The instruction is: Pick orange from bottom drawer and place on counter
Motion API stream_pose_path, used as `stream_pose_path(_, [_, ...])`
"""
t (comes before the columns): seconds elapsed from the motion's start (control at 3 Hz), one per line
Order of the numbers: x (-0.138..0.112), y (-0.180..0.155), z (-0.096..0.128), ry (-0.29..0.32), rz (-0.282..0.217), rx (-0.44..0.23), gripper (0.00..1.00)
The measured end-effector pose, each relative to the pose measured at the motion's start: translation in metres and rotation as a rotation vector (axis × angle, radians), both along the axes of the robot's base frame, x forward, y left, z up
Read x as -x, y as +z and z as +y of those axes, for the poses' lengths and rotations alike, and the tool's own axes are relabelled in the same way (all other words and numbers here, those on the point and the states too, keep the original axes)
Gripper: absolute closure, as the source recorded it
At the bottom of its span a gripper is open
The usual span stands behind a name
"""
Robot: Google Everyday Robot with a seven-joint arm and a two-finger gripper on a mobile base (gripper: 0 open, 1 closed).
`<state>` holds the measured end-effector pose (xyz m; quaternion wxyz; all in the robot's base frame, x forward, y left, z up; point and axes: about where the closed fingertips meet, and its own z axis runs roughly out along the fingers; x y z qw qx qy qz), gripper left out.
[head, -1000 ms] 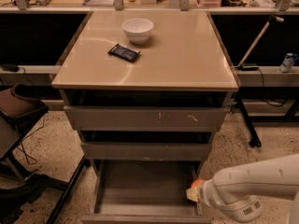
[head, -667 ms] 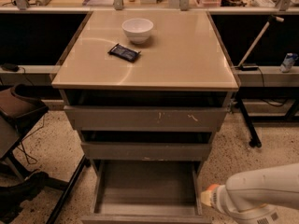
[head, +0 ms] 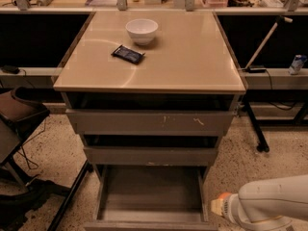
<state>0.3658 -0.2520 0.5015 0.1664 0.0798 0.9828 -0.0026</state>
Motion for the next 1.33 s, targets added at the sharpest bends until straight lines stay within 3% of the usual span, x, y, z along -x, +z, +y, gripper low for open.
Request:
stream_pose_path(0.33, [-0.022, 0.007, -0.002, -0.02, -0.02, -0.017, 1.0])
stream_pose_path(0.67, [-0.101, 0.051, 0.03, 0.002, -0.147, -0.088, 1.0])
stream_pose_path(1.0, [-0.154, 0.108, 0.024, -0.058, -0.299, -0.103, 1.0])
stream_pose_path(1.33, [-0.156, 0.176, -0.042, -0.219, -0.447, -0.053, 1.0])
